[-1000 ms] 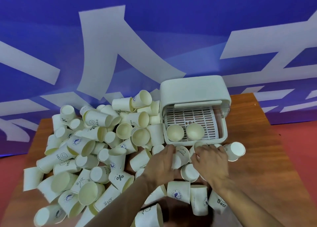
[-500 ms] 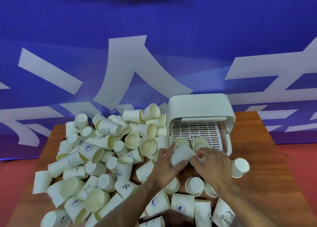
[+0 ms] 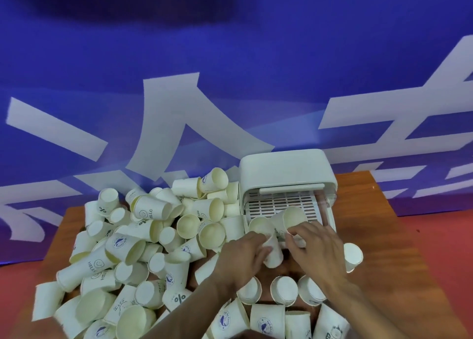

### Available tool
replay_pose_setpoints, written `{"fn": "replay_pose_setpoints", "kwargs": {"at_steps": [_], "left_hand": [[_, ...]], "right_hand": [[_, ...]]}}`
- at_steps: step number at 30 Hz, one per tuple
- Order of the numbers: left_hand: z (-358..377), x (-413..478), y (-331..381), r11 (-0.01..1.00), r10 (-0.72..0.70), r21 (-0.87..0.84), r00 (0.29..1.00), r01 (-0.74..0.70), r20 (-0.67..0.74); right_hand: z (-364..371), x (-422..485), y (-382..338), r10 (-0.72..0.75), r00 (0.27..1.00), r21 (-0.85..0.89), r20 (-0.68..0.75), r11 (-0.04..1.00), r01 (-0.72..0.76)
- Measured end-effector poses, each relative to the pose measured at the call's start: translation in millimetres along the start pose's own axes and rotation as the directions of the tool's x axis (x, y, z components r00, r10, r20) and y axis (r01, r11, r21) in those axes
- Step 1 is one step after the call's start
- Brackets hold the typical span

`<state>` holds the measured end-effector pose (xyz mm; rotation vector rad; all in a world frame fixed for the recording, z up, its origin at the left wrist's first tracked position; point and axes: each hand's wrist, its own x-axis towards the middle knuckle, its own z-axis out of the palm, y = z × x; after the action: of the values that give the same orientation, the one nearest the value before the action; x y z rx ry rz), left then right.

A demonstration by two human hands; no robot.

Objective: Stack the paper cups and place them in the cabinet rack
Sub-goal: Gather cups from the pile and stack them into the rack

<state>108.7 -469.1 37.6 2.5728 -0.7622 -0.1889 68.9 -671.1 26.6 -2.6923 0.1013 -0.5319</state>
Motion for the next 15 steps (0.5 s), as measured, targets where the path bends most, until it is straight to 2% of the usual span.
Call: {"fn": "replay_pose_setpoints", "kwargs": {"at_steps": [2,8,15], "left_hand": [[2,5,-2,0.992,0.045,0.123,0.994,-0.032,-0.097],[10,15,-13,0.979,0.105,0.190,0.973,-0.066,-0.203],[24,26,-26,0.990,0.066,0.137,0.982,-0.042,-0.178]], "right_hand": [[-1,2,10,0.011,0.999,0.006,-0.041,1.000,-0.011],[-4,5,33,-0.003,0.998,0.064,-0.063,0.998,0.007],[5,5,46,-0.007,0.999,0.074,0.050,0.997,0.003]]}}
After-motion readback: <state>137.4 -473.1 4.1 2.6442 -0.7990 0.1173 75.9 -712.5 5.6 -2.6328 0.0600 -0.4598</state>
